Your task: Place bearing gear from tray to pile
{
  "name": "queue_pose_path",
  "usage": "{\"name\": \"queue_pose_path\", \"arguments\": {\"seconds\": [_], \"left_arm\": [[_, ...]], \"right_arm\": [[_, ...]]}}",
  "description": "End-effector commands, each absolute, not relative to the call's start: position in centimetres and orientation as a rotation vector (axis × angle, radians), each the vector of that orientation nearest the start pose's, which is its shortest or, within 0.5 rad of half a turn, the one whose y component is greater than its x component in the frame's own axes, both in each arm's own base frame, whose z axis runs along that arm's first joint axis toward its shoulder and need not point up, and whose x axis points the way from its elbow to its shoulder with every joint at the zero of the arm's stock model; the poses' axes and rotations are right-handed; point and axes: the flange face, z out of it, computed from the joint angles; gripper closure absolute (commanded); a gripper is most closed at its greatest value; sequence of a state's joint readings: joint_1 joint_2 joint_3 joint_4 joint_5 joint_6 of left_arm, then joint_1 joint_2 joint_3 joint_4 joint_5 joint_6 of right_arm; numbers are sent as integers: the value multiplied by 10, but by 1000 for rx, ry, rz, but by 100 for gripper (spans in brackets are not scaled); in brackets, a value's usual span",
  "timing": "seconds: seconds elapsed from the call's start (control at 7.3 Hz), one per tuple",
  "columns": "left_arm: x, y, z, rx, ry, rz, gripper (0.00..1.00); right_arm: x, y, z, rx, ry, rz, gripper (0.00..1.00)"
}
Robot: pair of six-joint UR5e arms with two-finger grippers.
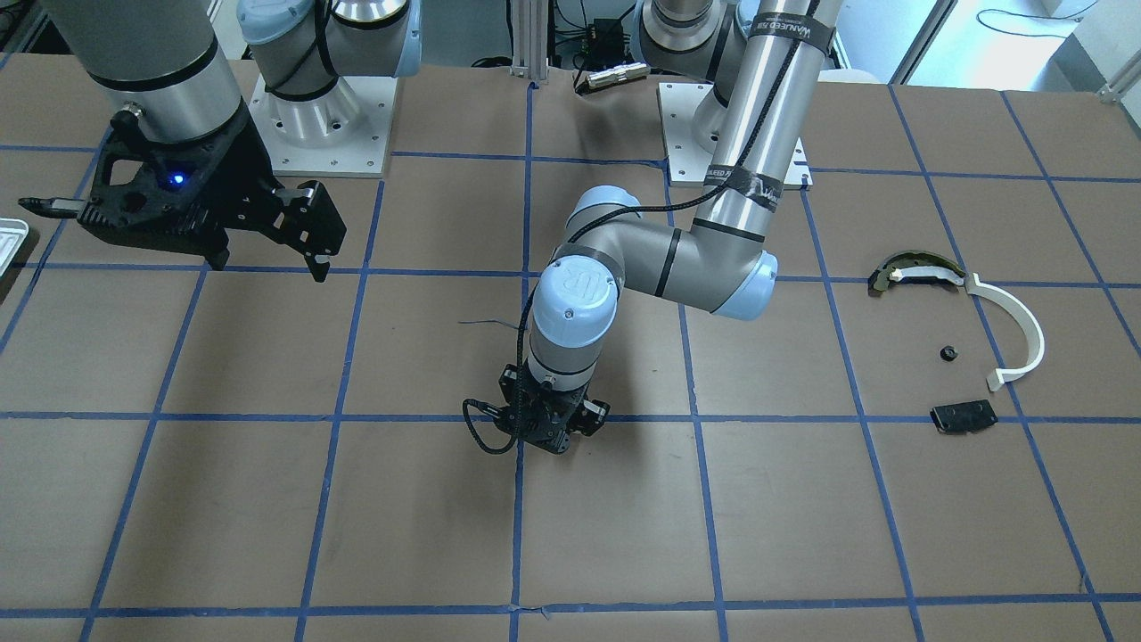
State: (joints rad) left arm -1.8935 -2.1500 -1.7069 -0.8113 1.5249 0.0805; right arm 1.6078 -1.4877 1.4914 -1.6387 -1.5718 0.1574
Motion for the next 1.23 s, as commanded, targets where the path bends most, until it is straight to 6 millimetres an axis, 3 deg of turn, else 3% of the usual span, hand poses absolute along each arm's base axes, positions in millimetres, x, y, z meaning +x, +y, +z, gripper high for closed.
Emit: {"name": "queue_pose_path", "arguments": {"seconds": [0.0, 0.27, 0.55, 0.82, 0.96, 1.1], "left_arm": [[-332, -557, 168, 642, 3129, -69, 100], [-333, -560, 172, 658, 3124, -84, 100], [-330, -561, 192, 691, 3103, -126, 100], [-318, -567, 200, 661, 3103, -134, 100], [-263, -589, 209, 532, 3088, -95, 100], [-208, -602, 227, 476, 3093, -43, 100]], "right_arm": [[153, -529, 490, 176, 3130, -93, 0], [155, -528, 490, 174, 3118, -101, 0], [155, -529, 490, 172, 3118, -101, 0], [152, -531, 481, 147, 3140, -68, 0], [153, -533, 482, 147, 3137, -82, 0], [153, -541, 470, 147, 3136, -53, 0]]}}
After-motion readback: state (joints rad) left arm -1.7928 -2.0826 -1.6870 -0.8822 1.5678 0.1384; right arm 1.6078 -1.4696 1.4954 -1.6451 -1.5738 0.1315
